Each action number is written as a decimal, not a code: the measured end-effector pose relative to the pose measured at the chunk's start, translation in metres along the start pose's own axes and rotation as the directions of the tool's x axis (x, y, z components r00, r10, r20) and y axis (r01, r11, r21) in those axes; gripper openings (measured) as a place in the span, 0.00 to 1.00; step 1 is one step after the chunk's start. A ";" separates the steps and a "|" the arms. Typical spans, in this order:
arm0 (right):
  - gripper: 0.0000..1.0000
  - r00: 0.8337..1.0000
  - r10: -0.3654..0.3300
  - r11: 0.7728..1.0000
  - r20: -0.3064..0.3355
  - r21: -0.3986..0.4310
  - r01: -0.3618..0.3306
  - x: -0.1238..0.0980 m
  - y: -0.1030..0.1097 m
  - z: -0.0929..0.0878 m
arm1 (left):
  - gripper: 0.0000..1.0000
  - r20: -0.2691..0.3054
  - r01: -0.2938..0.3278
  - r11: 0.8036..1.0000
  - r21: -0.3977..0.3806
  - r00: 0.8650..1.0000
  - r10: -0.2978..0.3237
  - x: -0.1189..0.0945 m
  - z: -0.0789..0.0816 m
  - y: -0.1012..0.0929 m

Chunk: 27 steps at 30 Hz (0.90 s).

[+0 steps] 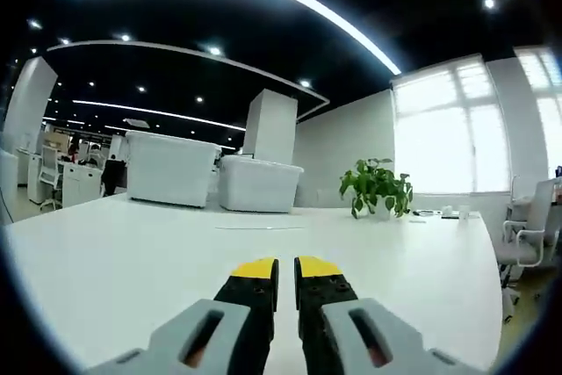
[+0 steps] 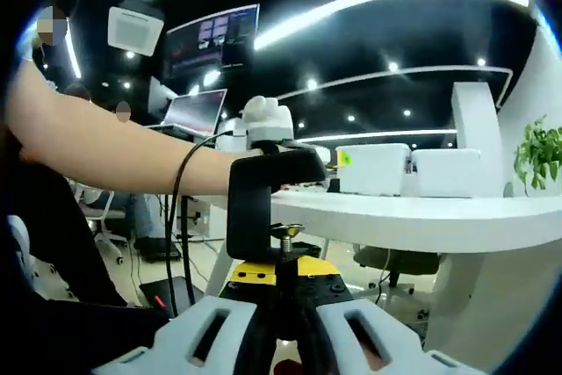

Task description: Clamp the fixed fixture on the desktop, loosen the retaining clip, secure it to the edge of the desk, and tighten the retaining clip.

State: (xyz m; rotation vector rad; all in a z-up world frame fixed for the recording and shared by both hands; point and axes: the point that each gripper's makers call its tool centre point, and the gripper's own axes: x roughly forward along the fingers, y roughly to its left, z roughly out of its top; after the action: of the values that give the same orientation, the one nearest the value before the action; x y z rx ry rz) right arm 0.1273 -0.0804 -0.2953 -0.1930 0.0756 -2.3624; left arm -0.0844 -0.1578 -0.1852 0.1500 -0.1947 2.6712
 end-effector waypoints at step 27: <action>0.02 0.996 -0.085 0.993 -0.024 0.084 0.086 0.015 -0.040 -0.019 | 0.09 -0.016 0.005 0.999 0.040 1.000 -0.004 -0.001 -0.005 -0.005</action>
State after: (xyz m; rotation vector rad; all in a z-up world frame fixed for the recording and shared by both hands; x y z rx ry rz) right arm 0.0867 -0.0624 -0.3075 -0.1338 -0.0237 -2.4477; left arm -0.0817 -0.1527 -0.1892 0.1415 -0.1360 2.6718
